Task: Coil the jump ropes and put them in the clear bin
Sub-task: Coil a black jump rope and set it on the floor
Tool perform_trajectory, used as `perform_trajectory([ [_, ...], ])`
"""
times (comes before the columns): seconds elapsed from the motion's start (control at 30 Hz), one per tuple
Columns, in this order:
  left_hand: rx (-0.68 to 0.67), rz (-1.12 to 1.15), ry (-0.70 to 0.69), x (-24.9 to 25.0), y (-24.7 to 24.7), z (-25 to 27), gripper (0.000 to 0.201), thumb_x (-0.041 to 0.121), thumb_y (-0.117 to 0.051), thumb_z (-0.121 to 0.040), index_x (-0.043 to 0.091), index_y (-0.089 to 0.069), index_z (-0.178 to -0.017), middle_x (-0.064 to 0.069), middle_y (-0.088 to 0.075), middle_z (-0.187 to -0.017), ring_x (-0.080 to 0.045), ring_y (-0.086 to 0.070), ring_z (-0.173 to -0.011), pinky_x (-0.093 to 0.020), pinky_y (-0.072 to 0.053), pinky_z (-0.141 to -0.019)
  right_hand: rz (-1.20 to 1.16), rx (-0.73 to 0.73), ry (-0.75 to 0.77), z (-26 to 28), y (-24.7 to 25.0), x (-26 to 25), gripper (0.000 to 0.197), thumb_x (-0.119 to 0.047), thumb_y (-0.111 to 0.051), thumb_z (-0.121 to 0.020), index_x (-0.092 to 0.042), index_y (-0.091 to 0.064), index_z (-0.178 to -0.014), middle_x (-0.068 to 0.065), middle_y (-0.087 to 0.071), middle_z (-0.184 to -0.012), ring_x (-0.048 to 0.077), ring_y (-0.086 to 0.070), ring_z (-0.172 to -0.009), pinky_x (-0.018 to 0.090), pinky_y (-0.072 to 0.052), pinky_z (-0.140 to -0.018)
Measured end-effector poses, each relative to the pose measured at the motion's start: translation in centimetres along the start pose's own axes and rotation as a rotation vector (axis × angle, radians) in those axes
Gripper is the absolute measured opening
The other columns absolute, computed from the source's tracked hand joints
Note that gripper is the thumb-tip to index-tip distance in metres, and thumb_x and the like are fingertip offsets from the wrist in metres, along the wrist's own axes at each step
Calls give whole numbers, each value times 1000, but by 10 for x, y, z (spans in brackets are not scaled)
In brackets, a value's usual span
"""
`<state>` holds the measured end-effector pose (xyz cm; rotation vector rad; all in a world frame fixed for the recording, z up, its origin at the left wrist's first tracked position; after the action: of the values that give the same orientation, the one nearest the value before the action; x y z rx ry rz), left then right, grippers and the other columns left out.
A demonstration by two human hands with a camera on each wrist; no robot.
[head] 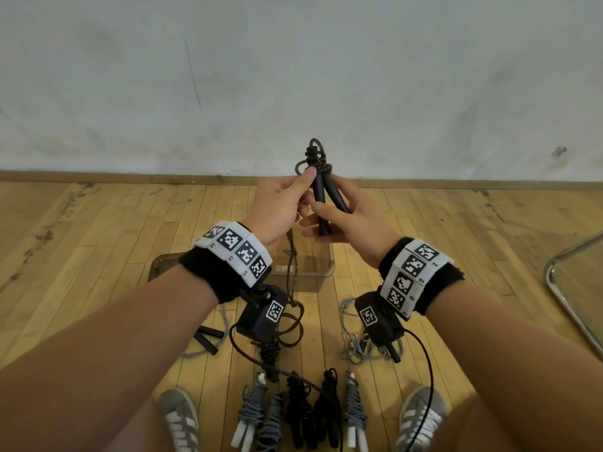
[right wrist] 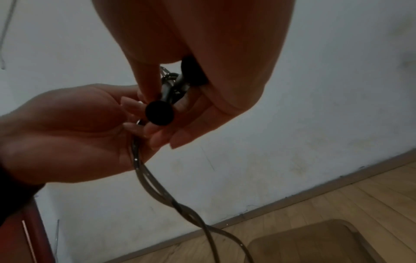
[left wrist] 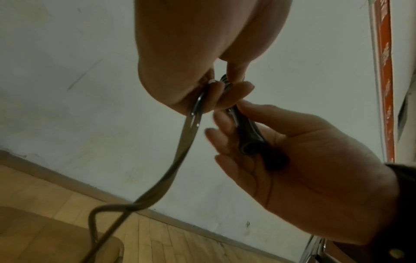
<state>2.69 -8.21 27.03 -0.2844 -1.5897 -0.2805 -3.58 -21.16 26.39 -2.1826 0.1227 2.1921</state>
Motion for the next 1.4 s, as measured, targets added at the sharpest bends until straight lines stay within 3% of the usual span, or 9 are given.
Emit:
perform_trajectory([
  [0.2,26,-49,46,2,5,0,40,48,-57,-101,14,-69,-87,3,-59,-61,-11,-61,-56,-24,-51,-59,137,75,120,-6,9,-10,54,-10,-62,-100,-16,-44,-150,-1,-61,-69,12,-60,-60,26,-57,-64],
  [0.4,-49,-132,159,-11,7,0,32,38,-59,-103,8,-72,-103,-1,-67,-74,-11,-63,-57,-34,-57,-71,462,229,192,-9,32,-16,56,-19,-64,-99,-26,-43,-151,-4,-69,-88,11,-66,-63,30,-59,-64],
  [0.57,-3,-74,85,-5,8,2,14,17,-67,-98,8,-76,-104,1,-69,-75,-8,-59,-58,-25,-53,-61,742,319,239,-12,45,-13,59,-32,-63,-97,-39,-39,-150,-8,-72,-101,16,-71,-76,45,-61,-75],
  [0.73,2,-101,-13,3,0,7,15,22,-67,-98,13,-79,-97,4,-71,-74,-7,-58,-58,-24,-48,-60,929,354,233,-13,43,-13,61,-35,-59,-98,-39,-34,-153,-5,-73,-102,17,-69,-77,39,-60,-72],
  [0.87,55,-193,-43,3,-1,8,17,23,-65,-98,18,-80,-91,6,-73,-75,-5,-59,-58,-25,-49,-63,1125,359,231,-11,31,-9,63,-31,-57,-101,-40,-27,-156,-3,-71,-103,15,-53,-70,27,-38,-54],
  [0.97,132,-218,30,-4,4,2,18,24,-64,-98,20,-80,-90,9,-71,-75,-7,-59,-61,-28,-47,-66,1157,313,247,-13,21,0,65,-24,-52,-101,-47,-21,-153,0,-70,-92,18,-57,-66,29,-43,-51],
  [1.2,165,-175,88,-11,7,-3,23,34,-65,-97,18,-79,-89,6,-72,-76,-8,-58,-60,-29,-46,-67,931,150,324,-17,11,14,52,-32,-25,-105,-42,-25,-156,2,-54,-78,25,-49,-77,32,-34,-67],
  [1.33,184,-147,85,-9,10,-3,42,59,-67,-91,20,-80,-85,6,-71,-73,-7,-56,-56,-25,-44,-60,832,88,361,-11,4,9,49,-19,-38,-106,-31,-35,-154,-1,-62,-110,23,-51,-102,42,-46,-88],
  [1.4,183,-127,61,-8,10,-5,42,59,-67,-91,19,-80,-85,6,-69,-70,-8,-53,-53,-24,-43,-57,720,57,378,-8,1,5,53,-17,-45,-106,-29,-32,-156,-4,-62,-125,13,-57,-110,34,-51,-92],
])
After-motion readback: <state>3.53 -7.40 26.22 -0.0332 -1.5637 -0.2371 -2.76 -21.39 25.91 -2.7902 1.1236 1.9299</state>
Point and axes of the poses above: each hand's wrist, its own z-axis away from the middle knuckle, its own y-axis out of the back of the hand, x = y × z, the point moved 4 cm from there along -z, towards the middle knuckle
